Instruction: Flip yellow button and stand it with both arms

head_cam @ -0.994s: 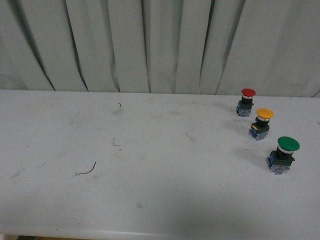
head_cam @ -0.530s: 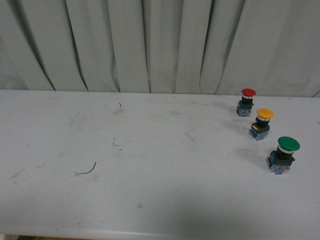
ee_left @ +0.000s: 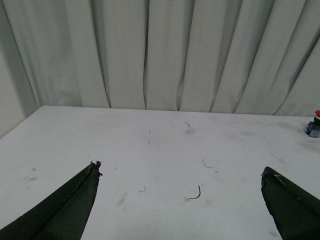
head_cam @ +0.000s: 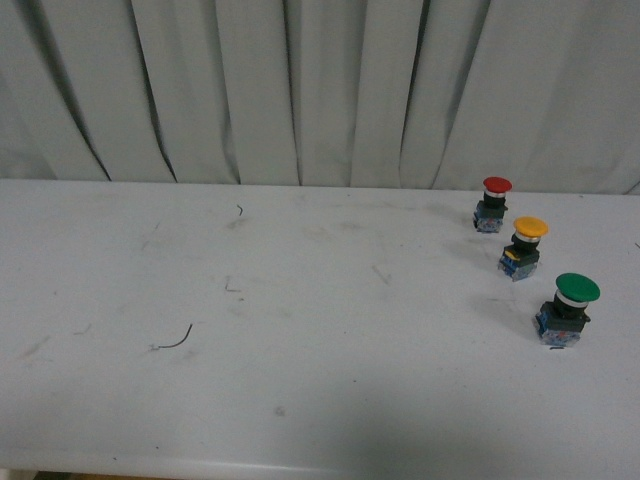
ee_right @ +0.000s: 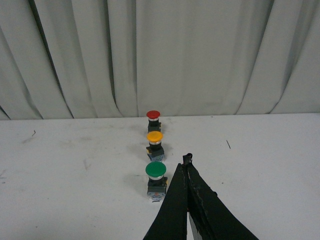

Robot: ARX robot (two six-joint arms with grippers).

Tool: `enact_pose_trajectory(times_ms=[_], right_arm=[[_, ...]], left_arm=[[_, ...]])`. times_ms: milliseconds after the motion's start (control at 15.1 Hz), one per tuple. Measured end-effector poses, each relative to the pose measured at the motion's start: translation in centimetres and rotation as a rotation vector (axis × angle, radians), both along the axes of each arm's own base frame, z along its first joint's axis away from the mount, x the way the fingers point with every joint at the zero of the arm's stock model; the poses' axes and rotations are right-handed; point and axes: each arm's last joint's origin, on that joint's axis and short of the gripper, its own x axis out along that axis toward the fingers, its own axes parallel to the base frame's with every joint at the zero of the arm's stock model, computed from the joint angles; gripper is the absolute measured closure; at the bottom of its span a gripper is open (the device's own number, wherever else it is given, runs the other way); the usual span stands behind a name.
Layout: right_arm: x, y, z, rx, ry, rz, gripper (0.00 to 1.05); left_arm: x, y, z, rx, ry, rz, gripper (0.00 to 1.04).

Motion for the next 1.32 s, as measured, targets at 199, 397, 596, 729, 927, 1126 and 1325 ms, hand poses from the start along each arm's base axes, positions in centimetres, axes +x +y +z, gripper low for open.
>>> enact_pose_trajectory(times_ms=[199,397,596,729,927,1126,1325], right_arm=[[-0.6,0.0,0.0,0.0,-0.002,0.0,1.03],[-1.5,0.0,-0.2,0.0,0.018,0.0,1.03],[-2.3,0.0,-0.4,0.0,0.014,0.0,1.03],[-2.3,0.0,-0.3,0.0,0.006,0.0,1.03],[-2.3,0.0,-0.3,-0.001,0.005,0.0,0.85],[-2.3,0.0,-0.3,-0.001,0.005,0.0,0.48],[-2.3,0.0,-0.3,-0.001,0.005,0.0,0.19]], left_arm=[[0.0,0.0,0.0,0.0,0.0,0.0,0.07],[0.0,0.0,0.0,0.0,0.0,0.0,0.07],[0.0,0.0,0.0,0.0,-0.001,0.0,0.07],[0.0,0.0,0.0,0.0,0.0,0.0,0.07],[0.0,0.0,0.0,0.0,0.0,0.0,0.07],[0.0,0.0,0.0,0.0,0.0,0.0,0.07],[0.0,0.0,0.0,0.0,0.0,0.0,0.07]])
